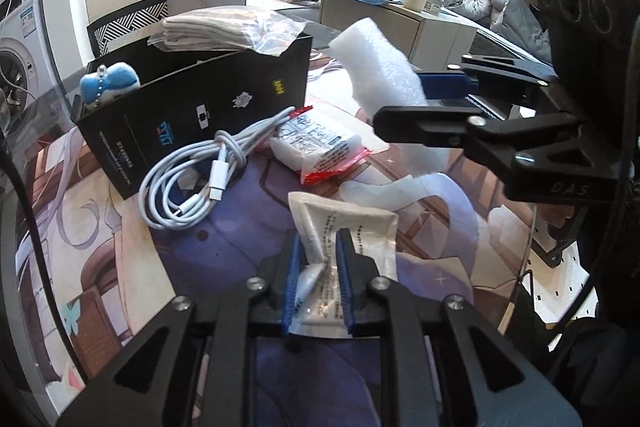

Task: Organize soft objects
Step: 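Grasp the white sachet with the left gripper while the right gripper holds the foam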

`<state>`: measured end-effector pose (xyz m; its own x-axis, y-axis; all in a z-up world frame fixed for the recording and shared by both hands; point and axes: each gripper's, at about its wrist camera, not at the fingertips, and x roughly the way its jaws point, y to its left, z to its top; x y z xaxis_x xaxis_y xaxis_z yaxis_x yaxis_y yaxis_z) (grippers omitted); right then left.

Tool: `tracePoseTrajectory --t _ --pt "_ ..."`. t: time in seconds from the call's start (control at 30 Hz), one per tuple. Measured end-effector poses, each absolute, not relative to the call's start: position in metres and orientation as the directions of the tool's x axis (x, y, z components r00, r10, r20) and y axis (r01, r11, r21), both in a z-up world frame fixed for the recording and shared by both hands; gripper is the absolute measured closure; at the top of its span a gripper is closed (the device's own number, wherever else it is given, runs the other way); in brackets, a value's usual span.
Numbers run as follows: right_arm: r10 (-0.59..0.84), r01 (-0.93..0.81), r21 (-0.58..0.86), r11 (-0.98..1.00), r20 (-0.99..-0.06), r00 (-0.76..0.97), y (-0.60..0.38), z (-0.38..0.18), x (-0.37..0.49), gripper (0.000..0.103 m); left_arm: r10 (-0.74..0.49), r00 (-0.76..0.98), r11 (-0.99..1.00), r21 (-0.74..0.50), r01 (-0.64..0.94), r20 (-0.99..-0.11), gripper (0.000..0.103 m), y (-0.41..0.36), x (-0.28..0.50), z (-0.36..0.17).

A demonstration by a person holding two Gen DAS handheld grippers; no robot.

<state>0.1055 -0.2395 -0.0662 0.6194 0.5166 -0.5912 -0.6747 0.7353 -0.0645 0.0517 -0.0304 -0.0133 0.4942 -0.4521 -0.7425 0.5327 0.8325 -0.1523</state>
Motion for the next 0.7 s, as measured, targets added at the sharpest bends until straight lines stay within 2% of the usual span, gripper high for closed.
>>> tracePoseTrajectory --t 0.03,0.1,0.3,0.7 --pt "0.516 -0.675 -0.066 0.735 -0.591 0.620 -0.240 -0.066 0.105 0.065 -0.457 0.491 0.826 -0.148 0.544 -0.742 0.076 -0.031 0.049 -0.013" --pt "0.516 -0.675 -0.068 0.735 -0.590 0.621 -0.240 -0.065 0.104 0.065 -0.455 0.494 0.820 -0.132 0.557 -0.741 0.053 -0.034 0.045 -0.013" --pt "0.513 -0.677 -0.080 0.732 -0.590 0.624 -0.238 -0.064 0.101 0.065 -0.433 0.470 0.816 -0.113 0.567 -0.769 0.052 -0.042 0.045 -0.021" --pt "0.516 -0.677 -0.076 0.732 -0.586 0.625 -0.240 -0.064 0.101 0.065 -0.469 0.440 0.786 -0.134 0.604 -0.766 0.051 -0.047 0.039 -0.019"
